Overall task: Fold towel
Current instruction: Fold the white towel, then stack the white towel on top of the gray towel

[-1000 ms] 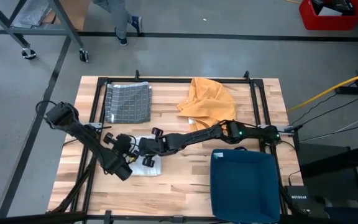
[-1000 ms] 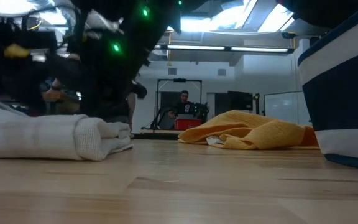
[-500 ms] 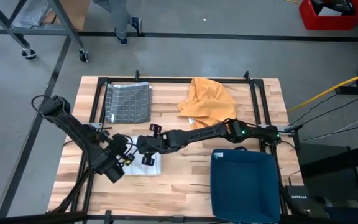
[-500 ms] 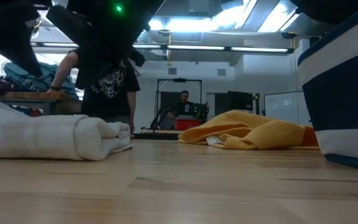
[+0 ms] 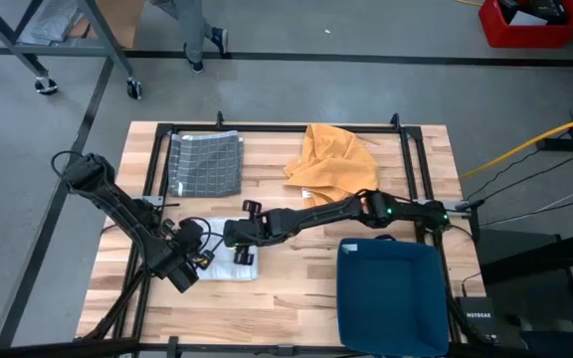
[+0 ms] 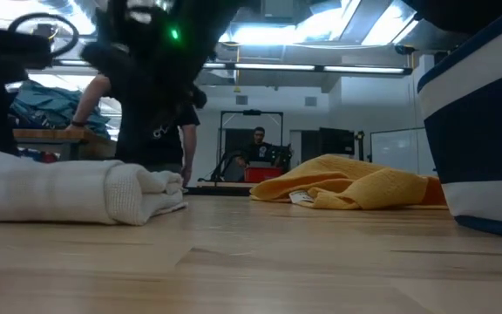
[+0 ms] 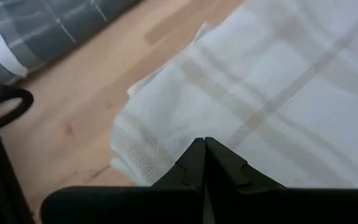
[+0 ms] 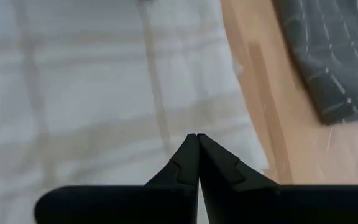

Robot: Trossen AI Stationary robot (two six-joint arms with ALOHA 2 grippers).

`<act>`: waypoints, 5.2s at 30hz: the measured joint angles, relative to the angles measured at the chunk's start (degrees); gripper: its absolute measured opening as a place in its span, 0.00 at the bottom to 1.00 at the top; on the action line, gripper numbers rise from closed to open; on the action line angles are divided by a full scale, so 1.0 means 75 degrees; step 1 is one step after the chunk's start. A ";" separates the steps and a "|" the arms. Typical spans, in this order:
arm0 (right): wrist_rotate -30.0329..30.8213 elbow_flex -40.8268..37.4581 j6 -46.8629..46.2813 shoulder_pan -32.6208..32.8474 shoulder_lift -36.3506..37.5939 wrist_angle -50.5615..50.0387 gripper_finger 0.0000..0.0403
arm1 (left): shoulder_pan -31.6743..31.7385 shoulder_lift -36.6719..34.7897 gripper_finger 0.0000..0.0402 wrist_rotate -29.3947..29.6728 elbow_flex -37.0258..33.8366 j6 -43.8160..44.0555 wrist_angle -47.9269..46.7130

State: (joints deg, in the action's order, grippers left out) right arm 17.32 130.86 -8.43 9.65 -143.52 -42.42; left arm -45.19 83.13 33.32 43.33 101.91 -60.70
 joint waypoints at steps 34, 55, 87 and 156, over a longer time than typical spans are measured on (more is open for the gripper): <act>0.0633 -0.0248 0.0595 -0.0248 0.0795 -0.0844 0.03 | 0.0174 -0.1535 0.00 0.2214 -0.0179 -0.1867 0.1257; 0.0015 0.0534 0.1775 0.0115 0.0889 -0.3100 0.03 | 0.0196 -0.3302 0.00 -0.1092 0.0180 -0.3649 0.2166; -0.3459 -0.0069 -0.3648 -0.0154 0.0841 -0.3041 0.47 | -0.0024 -0.3281 0.47 -0.3400 -0.0678 -0.1265 0.1005; -0.4363 -0.2004 -0.6663 -0.0955 0.0833 -0.0147 0.47 | 0.0560 -0.4451 0.46 -0.2364 -0.1886 0.0357 0.1371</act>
State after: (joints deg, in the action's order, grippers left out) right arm -15.40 115.83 -58.40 2.49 -137.27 -43.52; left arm -40.99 49.75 15.59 29.19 104.58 -50.41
